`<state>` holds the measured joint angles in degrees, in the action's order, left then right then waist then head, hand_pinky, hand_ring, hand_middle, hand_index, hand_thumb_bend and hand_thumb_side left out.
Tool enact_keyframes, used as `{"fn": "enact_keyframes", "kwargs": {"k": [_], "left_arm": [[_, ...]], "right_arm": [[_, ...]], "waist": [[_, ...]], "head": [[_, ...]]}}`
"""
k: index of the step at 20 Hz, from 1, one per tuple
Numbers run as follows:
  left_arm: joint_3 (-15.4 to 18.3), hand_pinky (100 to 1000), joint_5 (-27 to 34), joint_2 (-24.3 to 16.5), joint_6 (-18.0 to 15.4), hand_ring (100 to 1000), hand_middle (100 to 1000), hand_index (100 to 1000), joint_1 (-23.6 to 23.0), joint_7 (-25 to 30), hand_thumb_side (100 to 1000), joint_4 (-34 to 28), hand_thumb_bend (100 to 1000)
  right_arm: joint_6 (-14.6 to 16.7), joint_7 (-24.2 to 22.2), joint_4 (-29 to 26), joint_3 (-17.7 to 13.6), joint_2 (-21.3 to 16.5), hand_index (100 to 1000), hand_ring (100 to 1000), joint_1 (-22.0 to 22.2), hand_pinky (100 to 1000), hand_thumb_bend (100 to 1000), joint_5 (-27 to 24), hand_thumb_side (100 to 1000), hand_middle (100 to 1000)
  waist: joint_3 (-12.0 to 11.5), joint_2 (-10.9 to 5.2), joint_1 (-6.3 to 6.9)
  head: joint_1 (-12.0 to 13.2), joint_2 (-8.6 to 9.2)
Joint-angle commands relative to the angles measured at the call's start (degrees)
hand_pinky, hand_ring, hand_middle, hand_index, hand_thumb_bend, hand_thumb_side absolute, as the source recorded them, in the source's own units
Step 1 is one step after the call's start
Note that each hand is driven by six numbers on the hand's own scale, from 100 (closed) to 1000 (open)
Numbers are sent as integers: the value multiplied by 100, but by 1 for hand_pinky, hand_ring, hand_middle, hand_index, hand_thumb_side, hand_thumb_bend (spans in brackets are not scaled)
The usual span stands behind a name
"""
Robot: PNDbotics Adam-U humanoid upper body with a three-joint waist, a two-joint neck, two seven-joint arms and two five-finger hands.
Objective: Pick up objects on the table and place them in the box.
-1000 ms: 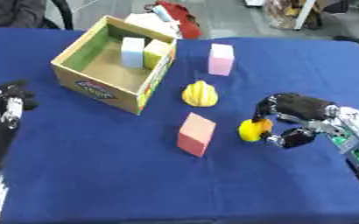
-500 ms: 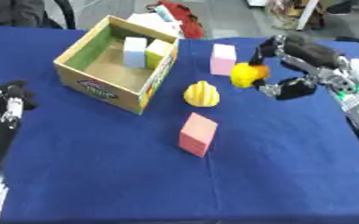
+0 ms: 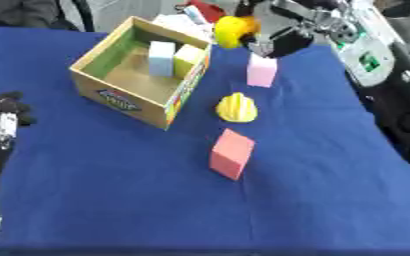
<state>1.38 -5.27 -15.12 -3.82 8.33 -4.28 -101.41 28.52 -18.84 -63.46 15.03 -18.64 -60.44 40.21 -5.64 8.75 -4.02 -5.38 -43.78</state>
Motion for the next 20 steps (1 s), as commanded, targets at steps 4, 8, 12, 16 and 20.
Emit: {"fn": "enact_keyframes", "kwargs": {"k": [4,8,12,16,20], "left_arm": [[-93,677,65,-51,-19,572,577,772,179,103,707,-103,100],[-149,677,95,5,-25,572,577,772,235,165,708,-103,100],[-176,677,111,26,-24,571,577,772,257,198,708,-98,100],[-185,678,116,41,-25,571,576,772,263,213,708,-97,100],[-171,678,112,41,-21,571,576,772,240,202,709,-92,100]], "right_arm": [[132,76,859,-317,882,517,634,-538,726,100,1039,100,396],[94,149,1377,-494,1427,709,675,-638,742,100,1733,100,485],[122,166,1658,-550,1743,899,754,-646,771,100,2346,226,689],[85,247,1690,-544,1865,1000,817,-632,794,100,2910,665,896],[2,490,1651,-590,1807,1000,827,-610,800,100,3132,654,950]], "waist": [[-138,46,2],[-230,70,43],[-273,75,63],[-279,72,70],[-249,58,69]], "head": [[-233,92],[-394,114],[-486,103],[-529,107],[-532,99]]}}
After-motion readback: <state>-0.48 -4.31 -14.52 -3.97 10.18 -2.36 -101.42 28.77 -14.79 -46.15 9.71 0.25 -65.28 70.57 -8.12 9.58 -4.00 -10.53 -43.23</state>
